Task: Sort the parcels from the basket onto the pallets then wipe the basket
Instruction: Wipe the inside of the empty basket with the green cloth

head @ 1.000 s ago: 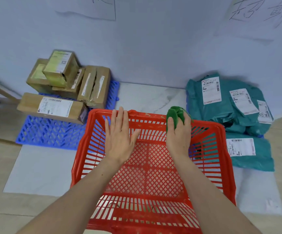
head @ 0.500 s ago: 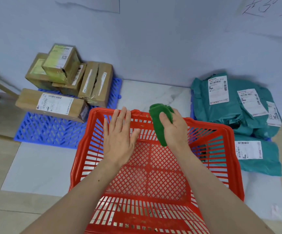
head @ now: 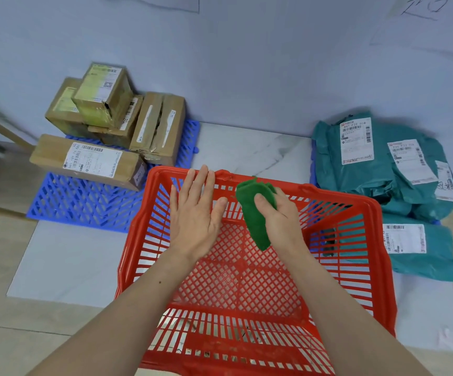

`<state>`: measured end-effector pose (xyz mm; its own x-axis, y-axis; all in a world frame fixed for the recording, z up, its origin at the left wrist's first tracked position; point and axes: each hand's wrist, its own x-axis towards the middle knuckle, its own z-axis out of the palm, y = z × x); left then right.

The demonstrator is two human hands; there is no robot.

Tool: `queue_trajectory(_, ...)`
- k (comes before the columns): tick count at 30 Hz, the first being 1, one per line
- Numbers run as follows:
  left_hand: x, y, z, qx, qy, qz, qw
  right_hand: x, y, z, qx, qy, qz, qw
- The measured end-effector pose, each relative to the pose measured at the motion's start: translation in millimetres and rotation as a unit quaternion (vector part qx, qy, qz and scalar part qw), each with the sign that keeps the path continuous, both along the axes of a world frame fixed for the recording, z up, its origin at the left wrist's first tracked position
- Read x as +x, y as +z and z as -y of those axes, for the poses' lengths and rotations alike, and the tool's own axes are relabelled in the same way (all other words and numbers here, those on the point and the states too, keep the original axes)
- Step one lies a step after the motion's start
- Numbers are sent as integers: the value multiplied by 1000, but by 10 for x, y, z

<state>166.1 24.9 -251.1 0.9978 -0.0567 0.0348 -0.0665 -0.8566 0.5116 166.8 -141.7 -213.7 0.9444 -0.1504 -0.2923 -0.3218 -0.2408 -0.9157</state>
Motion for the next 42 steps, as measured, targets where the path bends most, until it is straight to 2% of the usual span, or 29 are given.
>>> queue_trajectory(4,-16,29,18,-43,19,9,999,-113,24,15,241,-116,-117,956)
queue_trajectory(6,-114,101,72,-115,48,38,991,-140,50,29,332,-130,-138,924)
queue_trajectory(8,-264,140,151,-233,95,4,968,-177,77,44,402,-121,-158,894)
queue_trajectory(9,-320,168,202,-308,129,-61,941,-195,76,51,424,-115,-165,883)
queue_trajectory(10,-348,207,256,-389,165,-144,895,-209,70,55,439,-110,-170,875)
queue_trajectory(12,-338,237,346,-526,210,-293,770,-232,42,57,450,-98,-180,869)
queue_trajectory(14,-290,241,403,-611,212,-359,673,-253,22,51,450,-84,-191,868)
queue_trajectory(15,-268,245,418,-633,214,-373,643,-264,11,55,446,-81,-194,870)
queue_trajectory(16,-252,234,423,-639,220,-380,632,-269,-1,62,439,-82,-194,873)
queue_trajectory(19,-241,197,406,-632,230,-365,644,-268,-42,115,369,-109,-175,906)
queue_trajectory(24,-283,179,367,-591,281,-302,694,-299,-78,87,152,-110,-176,966)
queue_trajectory(28,-346,200,424,-568,292,-292,712,-370,-80,-52,-17,-48,-99,994)
queue_trajectory(30,-382,198,448,-542,270,-322,728,-397,-83,-124,-19,5,-98,995)
queue_trajectory(32,-407,197,455,-535,250,-344,730,-433,-123,-175,8,40,-109,993)
queue_trajectory(36,-407,226,427,-537,228,-353,731,-467,-203,-115,42,-17,-80,996)
queue_trajectory(39,-375,252,389,-523,234,-304,761,-441,-173,-60,48,-100,-38,993)
queue_trajectory(42,-275,265,334,-512,249,-210,795,-352,-84,-110,-1,-111,36,993)
